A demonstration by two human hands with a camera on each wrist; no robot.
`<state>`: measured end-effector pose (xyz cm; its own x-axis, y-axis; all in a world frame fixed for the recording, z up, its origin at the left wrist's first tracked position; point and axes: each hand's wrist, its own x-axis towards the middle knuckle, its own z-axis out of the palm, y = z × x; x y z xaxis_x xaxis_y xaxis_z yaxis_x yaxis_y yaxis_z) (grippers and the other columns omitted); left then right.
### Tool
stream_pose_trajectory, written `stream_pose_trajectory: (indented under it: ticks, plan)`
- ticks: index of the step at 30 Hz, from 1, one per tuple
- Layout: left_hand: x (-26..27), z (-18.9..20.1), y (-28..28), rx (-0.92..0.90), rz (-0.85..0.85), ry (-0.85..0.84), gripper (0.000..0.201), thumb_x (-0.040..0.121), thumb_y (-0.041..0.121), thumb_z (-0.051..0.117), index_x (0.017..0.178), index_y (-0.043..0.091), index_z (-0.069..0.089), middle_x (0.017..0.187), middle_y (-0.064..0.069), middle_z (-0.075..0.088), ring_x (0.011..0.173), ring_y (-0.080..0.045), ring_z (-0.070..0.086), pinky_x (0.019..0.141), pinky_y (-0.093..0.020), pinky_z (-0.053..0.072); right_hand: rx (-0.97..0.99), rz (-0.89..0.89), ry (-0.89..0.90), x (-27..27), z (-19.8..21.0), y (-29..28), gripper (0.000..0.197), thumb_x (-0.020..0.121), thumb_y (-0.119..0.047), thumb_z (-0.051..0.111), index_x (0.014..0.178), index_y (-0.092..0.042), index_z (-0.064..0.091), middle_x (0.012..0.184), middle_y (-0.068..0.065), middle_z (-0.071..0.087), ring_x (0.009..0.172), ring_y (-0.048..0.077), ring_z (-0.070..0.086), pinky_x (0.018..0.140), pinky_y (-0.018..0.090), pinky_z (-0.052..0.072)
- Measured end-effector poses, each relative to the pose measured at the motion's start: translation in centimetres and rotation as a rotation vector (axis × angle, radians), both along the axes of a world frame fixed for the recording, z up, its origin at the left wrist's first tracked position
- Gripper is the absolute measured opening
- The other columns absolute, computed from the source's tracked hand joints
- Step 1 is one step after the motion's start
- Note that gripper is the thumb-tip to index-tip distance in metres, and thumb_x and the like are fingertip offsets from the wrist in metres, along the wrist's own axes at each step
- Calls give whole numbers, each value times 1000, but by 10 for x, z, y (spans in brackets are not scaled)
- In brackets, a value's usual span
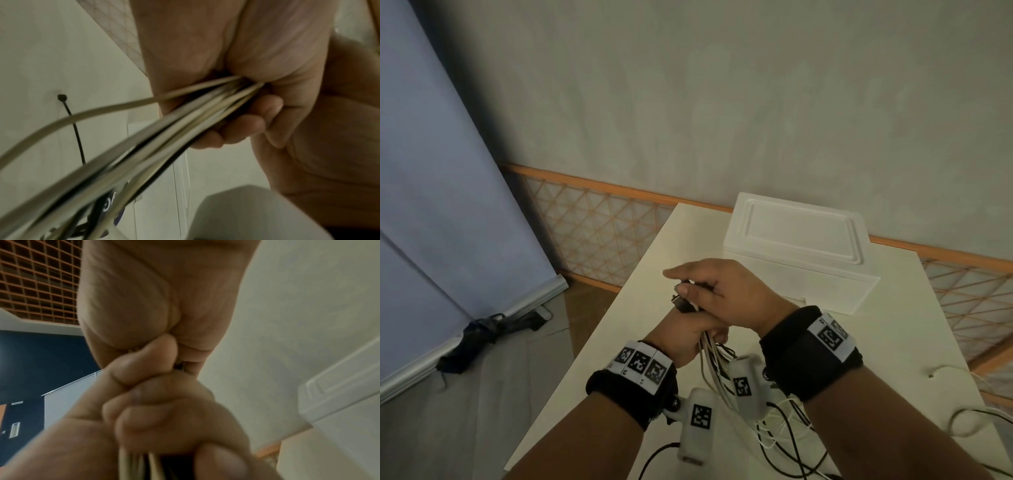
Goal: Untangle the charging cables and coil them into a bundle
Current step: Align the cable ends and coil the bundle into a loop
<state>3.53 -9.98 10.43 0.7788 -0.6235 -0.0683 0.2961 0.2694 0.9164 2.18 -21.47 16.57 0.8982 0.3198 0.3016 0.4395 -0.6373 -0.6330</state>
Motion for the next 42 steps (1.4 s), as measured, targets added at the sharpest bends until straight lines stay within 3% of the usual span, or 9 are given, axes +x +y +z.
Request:
stream_pose_trajectory:
  ticks: [15,18,21,25,28,30,33,38,42]
  plan:
    - [-3,5,-5,135,21,63,7,68,7,49,62,8,45,42,2,33,37,-10,31,43,-21,33,138,-157,-54,-1,-19,4,23,92,-28,57,102,-14,73,107,-5,71,97,-2,60,84,19,48]
    - [4,9,-4,50,80,78,9,82,18,55,75,13,57,54,0,47,44,-11,35,44,-20,29,329,-149,79,-7,-24,0,63,85,-43,62,141,-25,40,138,-12,45,124,0,45,103,17,37]
    - [17,17,-5,-102,178,211,28,88,28,60,65,12,53,44,2,46,38,-8,41,41,-20,36,427,-151,454,-20,-39,4,107,75,-37,77,151,-27,1,135,-15,39,120,3,49,103,24,41]
    - [29,15,-4,-146,314,301,24,80,27,64,63,17,51,47,3,40,36,-7,36,39,-20,34,134,-226,589,-38,-66,6,30,85,-28,66,107,-10,56,86,1,64,75,15,62,68,26,49]
    - [36,0,13,-94,403,456,8,82,10,68,78,7,62,66,-5,60,56,-13,59,57,-27,55,-161,-309,454,-44,-63,-15,28,91,-36,55,90,-9,54,78,3,57,74,20,57,63,31,41]
    - [42,-14,27,18,440,493,29,74,11,76,97,2,62,81,-8,67,75,-18,63,73,-33,57,-307,-349,392,-44,-51,-28,27,93,-39,51,95,-11,54,89,4,61,83,22,58,68,31,42]
    - [39,-15,36,441,444,93,93,56,28,91,133,24,40,123,3,52,117,-16,46,104,-41,38,-518,-317,349,-41,-33,-34,24,94,-37,47,101,-16,54,100,3,61,94,22,57,75,32,43]
    - [3,19,-3,911,-176,-1023,100,57,41,87,140,32,33,119,15,59,114,-4,53,117,-51,-9,-673,-192,440,-32,-3,-16,18,91,-19,50,100,-8,60,83,6,58,83,25,57,67,34,45]
    - [-2,14,-9,673,-144,-799,91,65,17,84,139,35,33,106,9,64,92,-10,64,100,-39,46,-786,-168,460,-30,6,-15,26,88,-9,49,63,-18,48,60,1,43,63,17,51,63,27,42]
